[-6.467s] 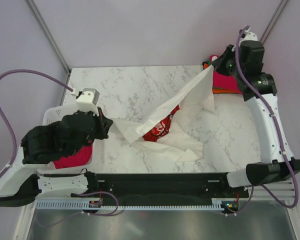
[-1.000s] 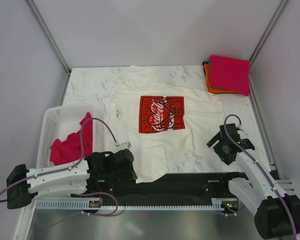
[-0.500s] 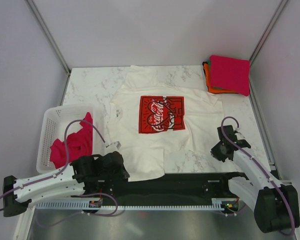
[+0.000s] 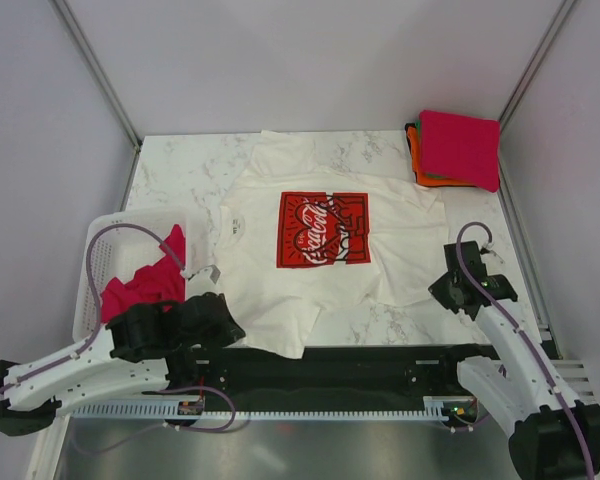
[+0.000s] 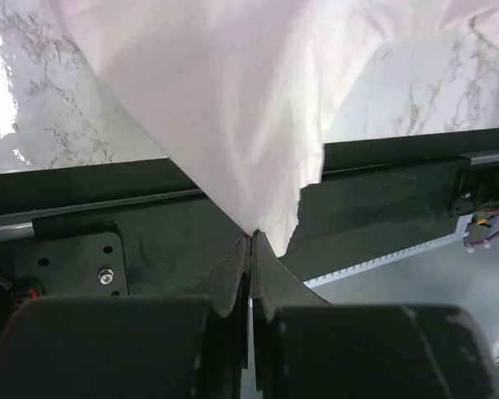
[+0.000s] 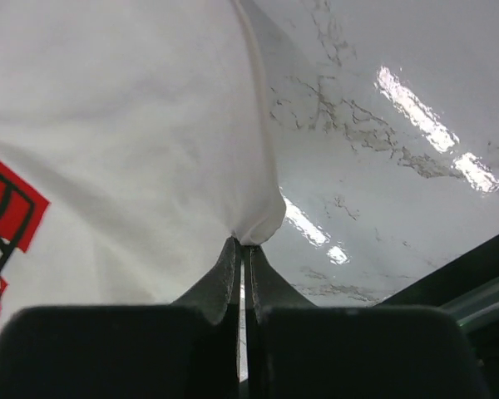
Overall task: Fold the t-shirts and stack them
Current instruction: Fold the tshirt
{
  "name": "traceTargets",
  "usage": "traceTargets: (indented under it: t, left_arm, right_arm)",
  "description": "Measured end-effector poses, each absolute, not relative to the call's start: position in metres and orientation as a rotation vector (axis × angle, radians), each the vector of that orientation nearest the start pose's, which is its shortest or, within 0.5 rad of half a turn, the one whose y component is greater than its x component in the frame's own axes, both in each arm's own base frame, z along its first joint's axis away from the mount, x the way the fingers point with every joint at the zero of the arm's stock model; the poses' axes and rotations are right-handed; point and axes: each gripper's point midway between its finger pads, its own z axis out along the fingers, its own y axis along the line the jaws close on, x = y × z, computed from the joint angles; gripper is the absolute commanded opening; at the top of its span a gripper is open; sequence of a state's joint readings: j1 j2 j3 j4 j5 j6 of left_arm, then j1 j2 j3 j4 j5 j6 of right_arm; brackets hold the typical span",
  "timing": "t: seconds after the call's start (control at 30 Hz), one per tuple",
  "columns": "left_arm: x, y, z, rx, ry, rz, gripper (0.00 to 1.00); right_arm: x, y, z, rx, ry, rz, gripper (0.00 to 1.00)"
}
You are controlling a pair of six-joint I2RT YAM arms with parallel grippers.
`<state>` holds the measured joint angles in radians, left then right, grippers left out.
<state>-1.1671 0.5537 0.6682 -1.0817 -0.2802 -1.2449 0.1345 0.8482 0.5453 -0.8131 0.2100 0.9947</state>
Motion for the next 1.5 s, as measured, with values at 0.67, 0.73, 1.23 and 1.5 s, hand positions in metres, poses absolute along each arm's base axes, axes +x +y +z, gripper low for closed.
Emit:
traceTargets:
  t: [0.67, 0.73, 1.23, 1.5]
  left_arm:
    - [0.082, -0.113, 0.202, -0.264, 2.463, -0.629, 0.02]
    - [0.086, -0.113, 0.198, -0.249, 2.466, -0.575, 0.02]
    - [0.187, -0.119, 0.206, -0.072, 2.405, -0.112, 0.02]
    - [0.271, -0.115, 0.219, -0.039, 2.389, -0.045, 0.02]
  right_arm:
    - [0.156, -0.01, 0.118, 1.2, 2.173, 0.007, 0.0]
    - [0.157, -0.01, 0.117, 1.196, 2.182, 0.001, 0.0]
    - [0.228, 0.007, 0.122, 1.057, 2.287, 0.009, 0.0]
    - [0.274, -0.001, 0.127, 1.032, 2.283, -0.044, 0.0]
